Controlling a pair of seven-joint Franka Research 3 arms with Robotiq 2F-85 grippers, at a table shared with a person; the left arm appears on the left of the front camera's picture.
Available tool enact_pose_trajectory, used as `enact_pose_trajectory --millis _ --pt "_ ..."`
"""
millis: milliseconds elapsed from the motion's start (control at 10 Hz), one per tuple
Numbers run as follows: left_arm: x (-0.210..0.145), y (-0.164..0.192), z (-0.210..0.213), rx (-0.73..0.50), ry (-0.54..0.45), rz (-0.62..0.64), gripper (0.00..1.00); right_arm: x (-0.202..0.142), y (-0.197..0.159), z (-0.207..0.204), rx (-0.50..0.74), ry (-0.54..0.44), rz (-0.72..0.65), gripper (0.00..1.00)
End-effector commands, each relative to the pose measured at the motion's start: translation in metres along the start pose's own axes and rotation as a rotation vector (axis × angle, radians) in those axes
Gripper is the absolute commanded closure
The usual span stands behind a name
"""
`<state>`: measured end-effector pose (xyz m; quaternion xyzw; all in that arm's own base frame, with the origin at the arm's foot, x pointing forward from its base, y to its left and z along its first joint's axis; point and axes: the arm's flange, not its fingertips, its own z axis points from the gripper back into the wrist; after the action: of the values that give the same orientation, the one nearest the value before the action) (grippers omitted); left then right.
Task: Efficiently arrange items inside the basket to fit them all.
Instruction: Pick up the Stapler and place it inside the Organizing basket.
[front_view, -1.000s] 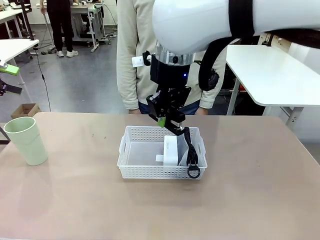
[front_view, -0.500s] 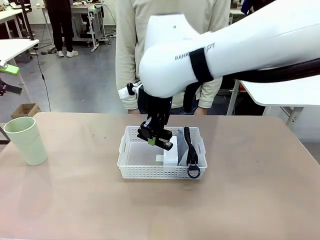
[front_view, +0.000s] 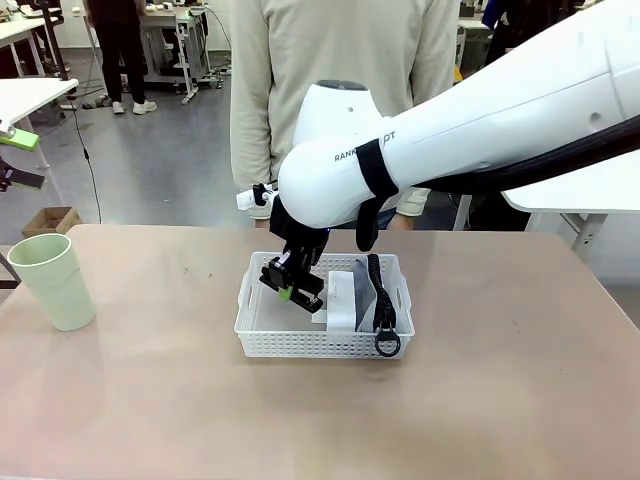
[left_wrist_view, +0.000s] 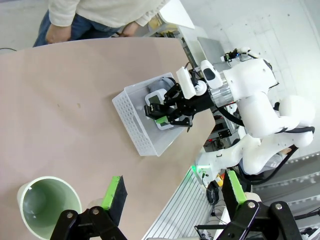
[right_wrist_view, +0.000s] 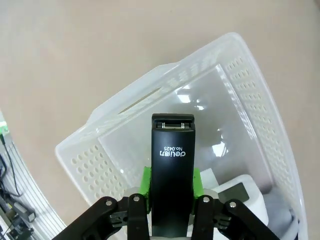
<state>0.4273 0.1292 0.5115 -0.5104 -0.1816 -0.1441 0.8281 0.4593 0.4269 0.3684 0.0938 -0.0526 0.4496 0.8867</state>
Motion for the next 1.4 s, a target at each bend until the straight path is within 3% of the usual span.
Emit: enact_pose_trajectory --millis 0,1200,1300 --pt "-0.001 -0.002 0.002 0.002 0.008 -0.01 0.0 0.01 -0.006 -0.005 0.014 0.001 -0.047 0.63" --pt "-0.001 -0.002 0.002 0.002 0.008 -0.01 0.0 0.02 -0.026 -0.032 0.033 0.086 -0.145 0.63" --pt "-0.001 -0.002 0.002 0.002 0.008 -0.01 0.0 0.021 -0.026 -0.034 0.04 0.094 -0.141 0.41"
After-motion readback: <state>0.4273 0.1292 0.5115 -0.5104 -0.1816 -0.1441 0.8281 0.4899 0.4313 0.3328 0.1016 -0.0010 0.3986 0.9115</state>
